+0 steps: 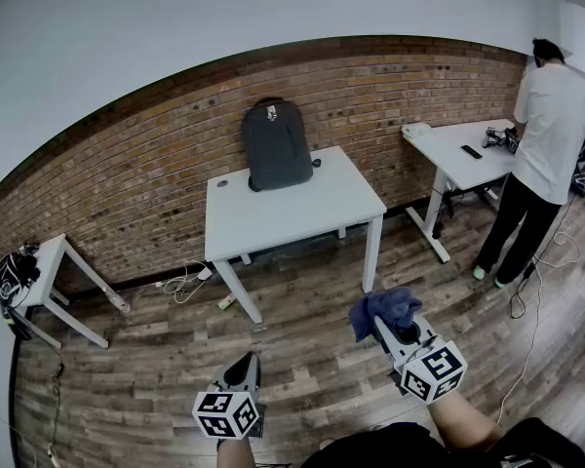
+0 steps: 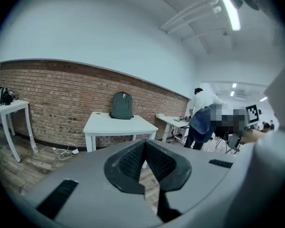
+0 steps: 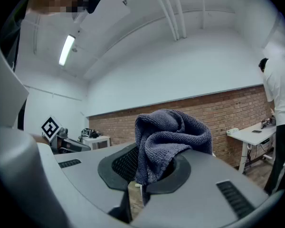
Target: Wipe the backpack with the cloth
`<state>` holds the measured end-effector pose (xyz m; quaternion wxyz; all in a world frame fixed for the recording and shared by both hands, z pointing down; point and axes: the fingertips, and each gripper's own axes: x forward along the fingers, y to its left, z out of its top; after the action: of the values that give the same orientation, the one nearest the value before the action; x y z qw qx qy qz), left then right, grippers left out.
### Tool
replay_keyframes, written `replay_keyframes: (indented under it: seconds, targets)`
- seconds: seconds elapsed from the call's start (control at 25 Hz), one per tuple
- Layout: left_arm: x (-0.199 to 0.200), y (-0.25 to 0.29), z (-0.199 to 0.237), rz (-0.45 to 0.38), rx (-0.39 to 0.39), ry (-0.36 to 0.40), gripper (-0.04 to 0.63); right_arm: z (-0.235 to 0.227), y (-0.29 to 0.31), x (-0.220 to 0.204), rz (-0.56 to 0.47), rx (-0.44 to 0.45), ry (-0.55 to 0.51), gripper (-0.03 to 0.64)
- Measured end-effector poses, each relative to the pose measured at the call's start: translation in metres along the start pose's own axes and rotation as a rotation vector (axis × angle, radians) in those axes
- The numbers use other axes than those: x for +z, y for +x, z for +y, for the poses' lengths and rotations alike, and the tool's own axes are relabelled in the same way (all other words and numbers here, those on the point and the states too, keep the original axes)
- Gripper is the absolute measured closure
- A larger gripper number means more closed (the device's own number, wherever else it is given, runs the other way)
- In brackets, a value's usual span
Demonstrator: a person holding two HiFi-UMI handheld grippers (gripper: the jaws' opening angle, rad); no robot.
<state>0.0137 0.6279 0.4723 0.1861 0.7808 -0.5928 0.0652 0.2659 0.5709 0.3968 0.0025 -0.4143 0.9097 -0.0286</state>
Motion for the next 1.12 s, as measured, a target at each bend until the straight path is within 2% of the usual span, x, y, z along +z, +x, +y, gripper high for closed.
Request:
replay_keyframes:
  seconds: [0.28, 0.44, 0.84, 1.12]
  targets:
    - [-0.009, -0.02, 0.039, 0.016, -0.027, 0.001, 0.601, 0.046, 0.006, 0.0, -0.013, -0.033, -0.033, 0.578]
    - [-0.005, -0.027, 0.046, 0.002, -0.037, 0.007, 0.601, 0.058, 0.006, -0.004, -0.002, -0.041, -0.057, 0.578]
    - [0.0, -0.016, 0.067, -0.024, -0.014, 0.004, 0.601, 0.056, 0.041, -0.004, -0.035, -0.007, -0.068, 0.578]
    - [0.018, 0.028, 0.086, -0.035, 0.015, 0.023, 0.601, 0.029, 0.087, -0.004, -0.062, 0.023, -0.062, 0.578]
